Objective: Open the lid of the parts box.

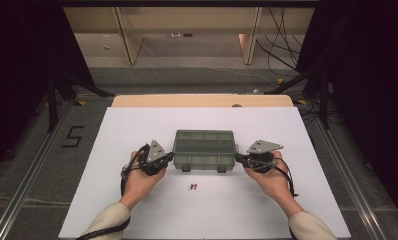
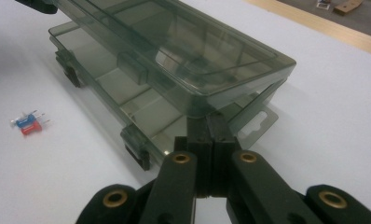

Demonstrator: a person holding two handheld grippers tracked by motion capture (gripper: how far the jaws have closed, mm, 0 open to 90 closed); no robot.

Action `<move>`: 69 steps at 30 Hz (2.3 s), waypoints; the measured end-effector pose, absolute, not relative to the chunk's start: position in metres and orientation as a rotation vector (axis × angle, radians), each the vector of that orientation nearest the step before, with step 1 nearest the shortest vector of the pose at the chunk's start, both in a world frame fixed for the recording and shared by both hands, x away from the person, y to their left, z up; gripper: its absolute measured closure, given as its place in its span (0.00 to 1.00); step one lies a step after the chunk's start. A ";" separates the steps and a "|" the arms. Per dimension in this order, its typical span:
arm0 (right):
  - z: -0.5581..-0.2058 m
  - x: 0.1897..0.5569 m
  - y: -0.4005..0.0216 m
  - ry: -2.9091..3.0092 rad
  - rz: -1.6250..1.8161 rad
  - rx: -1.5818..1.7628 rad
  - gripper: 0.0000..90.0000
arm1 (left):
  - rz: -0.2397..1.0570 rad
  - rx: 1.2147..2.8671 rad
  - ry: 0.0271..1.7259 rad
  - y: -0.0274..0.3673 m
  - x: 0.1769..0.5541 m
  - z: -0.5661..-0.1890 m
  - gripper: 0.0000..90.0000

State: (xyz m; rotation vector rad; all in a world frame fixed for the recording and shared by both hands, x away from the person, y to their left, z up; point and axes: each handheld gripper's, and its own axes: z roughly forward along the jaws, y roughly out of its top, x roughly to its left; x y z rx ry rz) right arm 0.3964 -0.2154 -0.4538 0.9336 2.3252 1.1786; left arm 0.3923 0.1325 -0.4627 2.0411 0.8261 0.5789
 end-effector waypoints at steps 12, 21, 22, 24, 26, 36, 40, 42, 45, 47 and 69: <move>-0.449 0.393 -0.212 2.262 1.170 0.941 0.93 | 0.616 1.987 0.837 0.129 0.394 -0.456 1.00; -0.447 0.393 -0.206 2.152 1.059 0.890 0.64 | 0.645 1.991 0.851 0.129 0.393 -0.455 0.98; -0.447 0.393 -0.205 2.146 1.062 0.882 0.64 | 0.653 2.003 0.848 0.129 0.394 -0.455 0.92; -0.446 0.392 -0.204 2.137 1.058 0.873 0.63 | 0.695 1.986 0.866 0.128 0.395 -0.455 0.80; -0.445 0.392 -0.204 2.137 1.053 0.865 0.63 | 0.742 1.992 0.851 0.128 0.395 -0.453 0.74; -0.442 0.394 -0.201 2.078 1.085 0.850 0.64 | 0.909 2.011 0.679 0.117 0.397 -0.450 0.77; -0.441 0.395 -0.200 2.071 1.097 0.857 0.65 | 0.936 1.996 0.677 0.117 0.398 -0.449 0.80; -0.440 0.396 -0.199 2.057 1.094 0.851 0.67 | 0.930 1.982 0.692 0.118 0.399 -0.449 0.83; -0.438 0.398 -0.198 2.052 1.094 0.850 0.68 | 0.935 1.969 0.697 0.118 0.400 -0.447 0.84; -0.437 0.399 -0.196 2.038 1.093 0.850 0.69 | 0.938 1.961 0.700 0.118 0.401 -0.445 0.85; -0.430 0.409 -0.188 1.928 1.073 0.882 0.88 | 0.973 1.903 0.702 0.116 0.415 -0.436 0.90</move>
